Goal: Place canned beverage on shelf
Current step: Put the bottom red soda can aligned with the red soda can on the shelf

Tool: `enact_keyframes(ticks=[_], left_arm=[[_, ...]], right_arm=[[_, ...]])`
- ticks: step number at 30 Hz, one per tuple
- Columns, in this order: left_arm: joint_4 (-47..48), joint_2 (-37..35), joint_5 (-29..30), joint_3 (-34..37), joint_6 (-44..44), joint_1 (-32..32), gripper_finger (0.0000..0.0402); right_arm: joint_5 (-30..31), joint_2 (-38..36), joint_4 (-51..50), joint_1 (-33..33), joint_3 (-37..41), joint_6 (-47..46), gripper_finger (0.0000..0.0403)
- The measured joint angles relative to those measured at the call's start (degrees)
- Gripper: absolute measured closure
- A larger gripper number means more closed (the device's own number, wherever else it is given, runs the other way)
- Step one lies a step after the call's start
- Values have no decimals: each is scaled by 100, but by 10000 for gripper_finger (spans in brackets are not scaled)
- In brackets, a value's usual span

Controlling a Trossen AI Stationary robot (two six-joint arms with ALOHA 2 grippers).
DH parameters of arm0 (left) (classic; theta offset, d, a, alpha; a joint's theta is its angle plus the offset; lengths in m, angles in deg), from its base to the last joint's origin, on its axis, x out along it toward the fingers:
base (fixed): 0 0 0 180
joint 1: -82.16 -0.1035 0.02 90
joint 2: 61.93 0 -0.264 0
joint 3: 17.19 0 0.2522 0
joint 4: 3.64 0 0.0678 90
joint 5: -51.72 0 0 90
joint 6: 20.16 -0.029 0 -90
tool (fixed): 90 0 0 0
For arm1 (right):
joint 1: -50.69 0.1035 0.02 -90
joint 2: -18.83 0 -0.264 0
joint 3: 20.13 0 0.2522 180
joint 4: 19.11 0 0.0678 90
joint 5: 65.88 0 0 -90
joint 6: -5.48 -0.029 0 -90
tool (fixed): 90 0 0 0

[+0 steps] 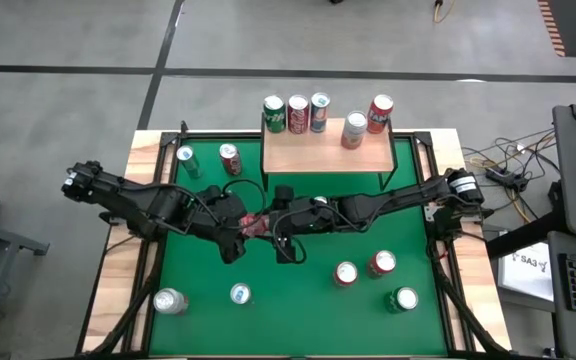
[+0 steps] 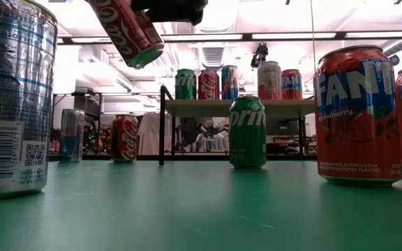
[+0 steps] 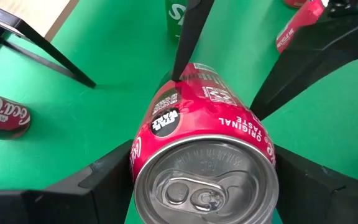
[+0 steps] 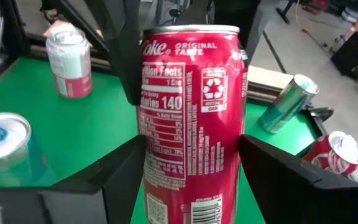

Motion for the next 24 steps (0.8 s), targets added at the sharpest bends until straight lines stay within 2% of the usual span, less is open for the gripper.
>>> enact_keyframes(ticks=[3, 11, 15, 20, 24], left_arm=[[-8, 0, 6, 0, 0, 0, 116], [7, 0, 114, -7, 2, -2, 116], [-110, 0, 114, -7, -2, -1, 116], [-107, 0, 107, -7, -2, 0, 116], [-120, -1, 107, -7, -82, 0, 116]], right_arm=[[-15, -2, -141, 0, -74, -152, 144], [-13, 72, -53, 0, -76, -158, 72], [0, 165, 30, 0, -76, -18, 49], [29, 291, 268, -7, -76, 143, 50], [42, 293, 276, -7, -76, 141, 82]])
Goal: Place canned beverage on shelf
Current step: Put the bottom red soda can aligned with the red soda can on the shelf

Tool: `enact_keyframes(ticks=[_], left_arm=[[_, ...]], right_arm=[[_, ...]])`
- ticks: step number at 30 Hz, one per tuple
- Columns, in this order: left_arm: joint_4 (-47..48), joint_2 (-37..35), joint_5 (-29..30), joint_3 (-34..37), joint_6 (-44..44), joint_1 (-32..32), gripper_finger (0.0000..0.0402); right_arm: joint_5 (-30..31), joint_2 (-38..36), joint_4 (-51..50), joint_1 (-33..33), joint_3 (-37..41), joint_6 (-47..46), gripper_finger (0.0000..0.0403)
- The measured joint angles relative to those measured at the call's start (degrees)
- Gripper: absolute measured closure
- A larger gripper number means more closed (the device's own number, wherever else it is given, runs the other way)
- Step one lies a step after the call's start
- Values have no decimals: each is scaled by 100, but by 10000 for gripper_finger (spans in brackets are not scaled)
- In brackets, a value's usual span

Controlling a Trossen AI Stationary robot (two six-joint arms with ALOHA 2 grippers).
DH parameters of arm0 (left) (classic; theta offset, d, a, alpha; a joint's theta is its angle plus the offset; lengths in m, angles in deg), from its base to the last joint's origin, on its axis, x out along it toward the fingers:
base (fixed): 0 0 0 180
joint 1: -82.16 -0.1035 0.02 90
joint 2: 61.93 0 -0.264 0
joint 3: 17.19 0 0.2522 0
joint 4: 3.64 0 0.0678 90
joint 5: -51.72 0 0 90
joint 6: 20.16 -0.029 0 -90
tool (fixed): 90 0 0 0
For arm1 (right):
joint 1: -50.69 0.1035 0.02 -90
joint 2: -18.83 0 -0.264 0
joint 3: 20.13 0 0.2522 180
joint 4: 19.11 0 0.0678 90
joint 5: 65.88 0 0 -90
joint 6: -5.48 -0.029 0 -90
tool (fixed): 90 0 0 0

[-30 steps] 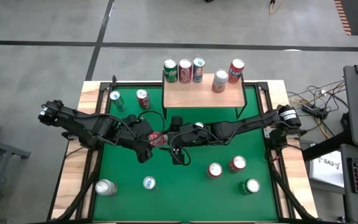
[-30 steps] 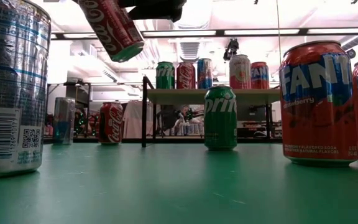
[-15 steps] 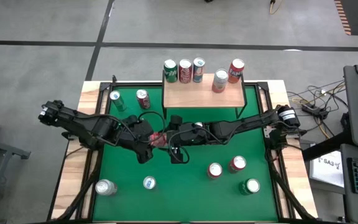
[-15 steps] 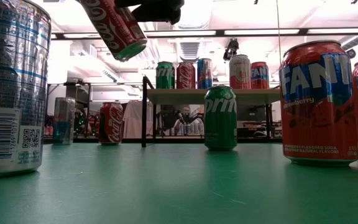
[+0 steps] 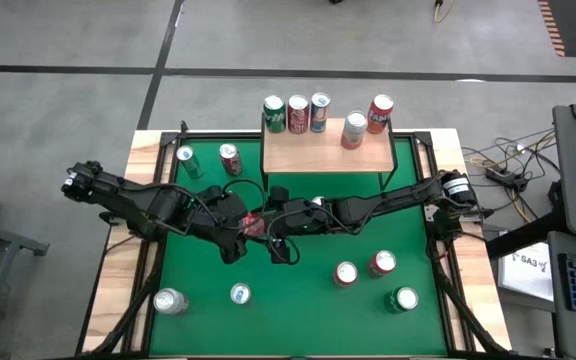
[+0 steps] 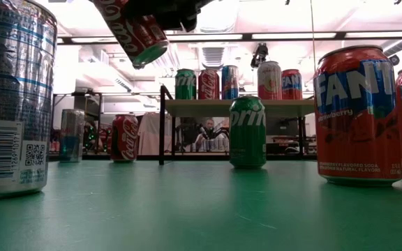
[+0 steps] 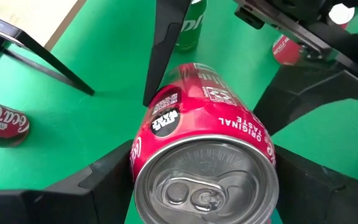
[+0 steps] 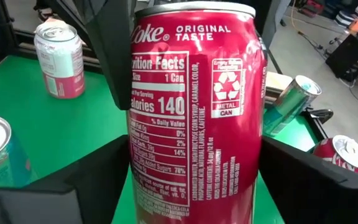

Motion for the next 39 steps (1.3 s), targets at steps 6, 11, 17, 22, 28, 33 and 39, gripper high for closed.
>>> enact_keyframes(ticks=[6, 11, 17, 22, 28, 33, 39], left_arm=[[7, -1, 62, 0, -199, -2, 85], [-79, -10, 142, -15, -735, -9, 63], [-111, -31, 429, -208, -1644, -7, 62], [-120, -143, 1002, -469, -2650, -7, 60], [-815, -637, 846, -193, -4694, -1, 59], [-2484, -1335, 209, 704, -5897, -145, 59], [-4268, -2171, 90, 2248, -6458, -320, 58]], right_arm=[[174, 0, 18, 8, 2, 33, 126], [198, -1, -172, 6, 9, 157, 126], [206, -182, -657, -136, 13, 154, 126], [654, -404, -1170, -308, 13, 264, 126], [793, -895, -1240, -484, 198, 446, 126], [799, -1410, -667, -663, 902, 296, 126], [828, -2021, 1002, -737, 2127, 86, 126]])
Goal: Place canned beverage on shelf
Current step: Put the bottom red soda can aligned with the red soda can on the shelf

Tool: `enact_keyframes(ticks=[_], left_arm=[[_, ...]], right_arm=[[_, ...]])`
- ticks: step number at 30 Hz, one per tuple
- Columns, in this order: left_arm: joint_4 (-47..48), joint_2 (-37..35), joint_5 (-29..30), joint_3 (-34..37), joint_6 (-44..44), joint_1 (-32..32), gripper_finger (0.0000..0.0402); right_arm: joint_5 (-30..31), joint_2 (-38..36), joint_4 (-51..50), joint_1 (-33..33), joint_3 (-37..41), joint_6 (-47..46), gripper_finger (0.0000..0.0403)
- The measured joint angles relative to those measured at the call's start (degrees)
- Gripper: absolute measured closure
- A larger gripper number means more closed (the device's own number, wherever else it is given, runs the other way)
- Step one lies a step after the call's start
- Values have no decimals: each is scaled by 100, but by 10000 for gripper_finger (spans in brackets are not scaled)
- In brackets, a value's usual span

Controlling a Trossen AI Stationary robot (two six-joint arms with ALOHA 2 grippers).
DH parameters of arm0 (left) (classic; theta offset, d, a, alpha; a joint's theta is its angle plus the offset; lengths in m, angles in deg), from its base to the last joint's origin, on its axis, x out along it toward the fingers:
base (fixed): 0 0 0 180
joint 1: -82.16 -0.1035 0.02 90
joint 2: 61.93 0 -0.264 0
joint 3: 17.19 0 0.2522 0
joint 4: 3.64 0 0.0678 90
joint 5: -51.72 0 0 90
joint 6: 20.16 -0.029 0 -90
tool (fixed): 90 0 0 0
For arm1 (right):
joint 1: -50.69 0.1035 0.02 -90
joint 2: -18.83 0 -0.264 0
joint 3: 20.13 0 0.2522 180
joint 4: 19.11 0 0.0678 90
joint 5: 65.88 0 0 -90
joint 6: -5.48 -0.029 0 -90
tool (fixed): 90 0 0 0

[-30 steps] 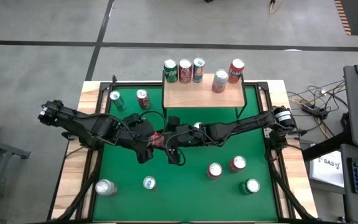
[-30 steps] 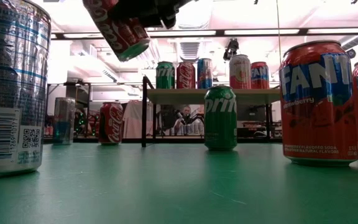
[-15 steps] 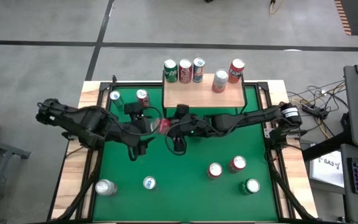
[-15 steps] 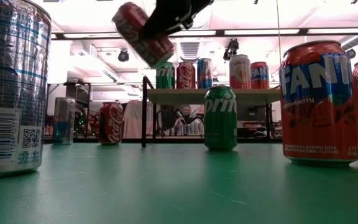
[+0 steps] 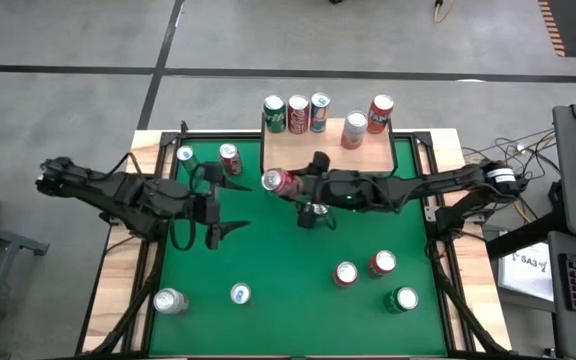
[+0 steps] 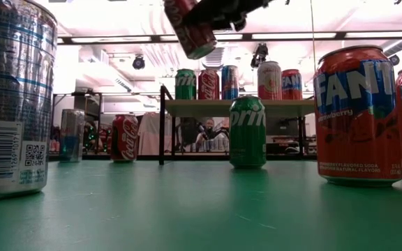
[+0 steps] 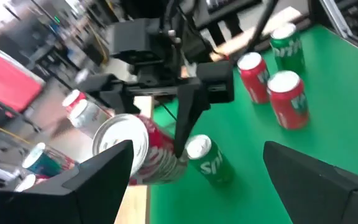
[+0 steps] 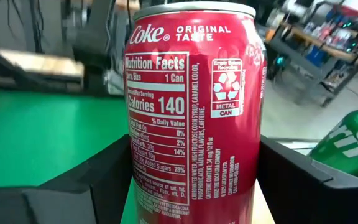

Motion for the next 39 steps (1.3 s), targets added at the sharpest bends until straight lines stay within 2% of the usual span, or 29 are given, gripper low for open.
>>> enact_keyframes(ticks=[4, 7, 10, 13, 18, 23, 28, 34, 39], left_arm=[[-1453, -411, -123, 1034, -223, -115, 58], [-2557, -625, -339, 1697, -457, -201, 58], [-3469, -726, -501, 2199, -623, -322, 58], [-4081, -741, -554, 2490, -643, -512, 58], [-4246, -695, -750, 2622, -586, -985, 58], [-4108, -714, -1616, 2574, -505, -1571, 58], [-4049, -710, -2382, 2432, -507, -2255, 58], [-3991, -710, -2448, 2385, -490, -2842, 58], [-3843, -666, -2450, 2436, -532, -3053, 58]], right_arm=[[70, -191, 1491, -145, 820, -101, 126], [427, -212, 2574, -277, 1259, -268, 126], [913, -139, 3072, -397, 1530, -396, 126], [1127, -61, 3233, -536, 1663, -654, 126], [1134, 22, 3306, -731, 1670, -1159, 126], [1291, 149, 3256, -758, 1670, -1344, 126], [1806, 397, 3298, -756, 1667, -1773, 126], [2628, 744, 3589, -756, 1667, -1893, 126], [2717, 1007, 3908, -756, 1665, -2080, 126]])
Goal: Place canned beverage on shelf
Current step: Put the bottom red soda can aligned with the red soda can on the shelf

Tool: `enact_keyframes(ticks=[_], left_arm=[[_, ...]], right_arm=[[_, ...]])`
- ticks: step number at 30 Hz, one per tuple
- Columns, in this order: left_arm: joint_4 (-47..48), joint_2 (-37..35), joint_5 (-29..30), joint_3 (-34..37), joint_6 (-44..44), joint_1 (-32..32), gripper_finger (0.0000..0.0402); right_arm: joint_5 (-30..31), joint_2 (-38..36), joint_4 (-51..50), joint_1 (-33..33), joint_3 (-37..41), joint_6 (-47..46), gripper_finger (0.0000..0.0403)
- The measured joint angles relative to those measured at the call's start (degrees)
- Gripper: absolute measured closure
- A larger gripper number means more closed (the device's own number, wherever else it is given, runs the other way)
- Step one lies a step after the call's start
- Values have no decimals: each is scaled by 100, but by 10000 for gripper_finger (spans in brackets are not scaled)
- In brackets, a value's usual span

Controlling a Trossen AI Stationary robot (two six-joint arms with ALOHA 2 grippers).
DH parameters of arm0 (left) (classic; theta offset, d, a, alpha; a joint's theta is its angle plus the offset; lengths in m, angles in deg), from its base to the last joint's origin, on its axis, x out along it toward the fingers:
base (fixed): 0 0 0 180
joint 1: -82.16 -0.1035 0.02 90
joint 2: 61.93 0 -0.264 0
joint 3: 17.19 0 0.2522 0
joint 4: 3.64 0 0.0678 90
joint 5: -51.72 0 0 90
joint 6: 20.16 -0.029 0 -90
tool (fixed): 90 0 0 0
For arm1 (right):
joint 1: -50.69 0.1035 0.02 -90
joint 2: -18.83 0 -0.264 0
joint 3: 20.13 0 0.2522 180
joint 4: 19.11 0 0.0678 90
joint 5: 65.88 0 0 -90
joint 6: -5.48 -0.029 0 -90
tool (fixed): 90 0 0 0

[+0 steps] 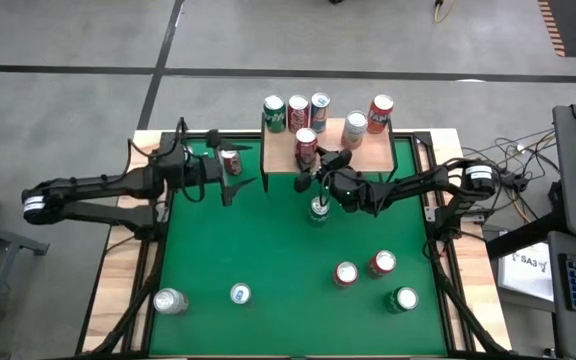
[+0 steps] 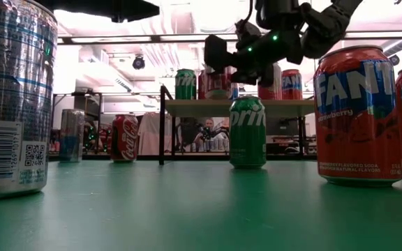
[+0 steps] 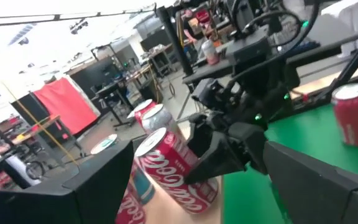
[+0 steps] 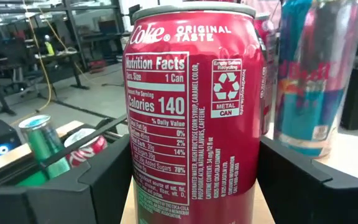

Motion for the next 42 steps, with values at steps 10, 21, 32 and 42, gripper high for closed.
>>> enact_keyframes(ticks=[10, 21, 32, 42], left_arm=[[43, -18, 9, 0, -216, -163, 58], [43, -18, 10, 0, -260, -161, 58], [44, -15, 13, 0, -260, -161, 58], [-56, 328, 7, 0, -253, -161, 58]], right_arm=[[315, 234, 296, -17, -15, 129, 115], [318, 240, 208, -50, -13, 451, 63], [436, -97, 236, -24, -9, 811, 61], [422, -752, 211, 243, -9, 1346, 58]])
